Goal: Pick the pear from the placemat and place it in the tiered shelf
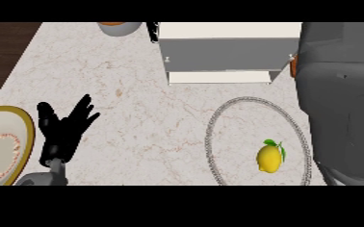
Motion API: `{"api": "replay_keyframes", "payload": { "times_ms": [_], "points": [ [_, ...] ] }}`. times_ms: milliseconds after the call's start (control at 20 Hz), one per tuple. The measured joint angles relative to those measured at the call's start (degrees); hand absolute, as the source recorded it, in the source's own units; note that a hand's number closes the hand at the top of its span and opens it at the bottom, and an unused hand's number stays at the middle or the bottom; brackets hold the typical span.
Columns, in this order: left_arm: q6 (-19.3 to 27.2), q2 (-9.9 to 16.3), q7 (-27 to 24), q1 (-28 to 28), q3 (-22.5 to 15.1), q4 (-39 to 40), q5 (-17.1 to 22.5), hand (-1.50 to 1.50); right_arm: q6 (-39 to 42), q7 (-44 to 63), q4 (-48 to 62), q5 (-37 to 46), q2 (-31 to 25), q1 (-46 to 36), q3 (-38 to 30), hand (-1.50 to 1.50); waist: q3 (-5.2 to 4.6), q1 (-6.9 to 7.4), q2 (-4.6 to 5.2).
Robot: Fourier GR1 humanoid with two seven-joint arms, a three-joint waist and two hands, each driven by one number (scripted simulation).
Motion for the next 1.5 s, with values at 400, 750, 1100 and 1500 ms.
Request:
{"api": "replay_keyframes", "payload": {
  "times_ms": [400,750,1100,1500],
  "points": [
    [-1.0,0.1,-0.5,-0.1,0.7,0.2,-0.2,0.00,2.8,-7.2,14.3,-2.2,-3.5,-3.5,-3.5,1.50,-0.06,0.42,0.20],
    [-1.8,-0.3,-1.8,-0.9,1.5,1.9,-0.5,0.00,0.0,-15.1,24.1,0.3,-4.6,-3.6,-3.4,1.50,0.04,0.57,0.28],
    [-1.6,-1.3,-2.8,-0.5,1.3,1.5,-1.5,0.00,-4.5,-22.2,34.2,2.5,-5.3,-5.2,-4.5,1.50,0.06,0.74,0.28],
    [-1.9,-1.3,-1.1,-0.6,1.8,1.0,-1.7,0.00,-9.8,-30.2,42.4,3.7,-4.7,-6.3,-5.7,1.50,0.05,0.81,0.33]
  ]
}}
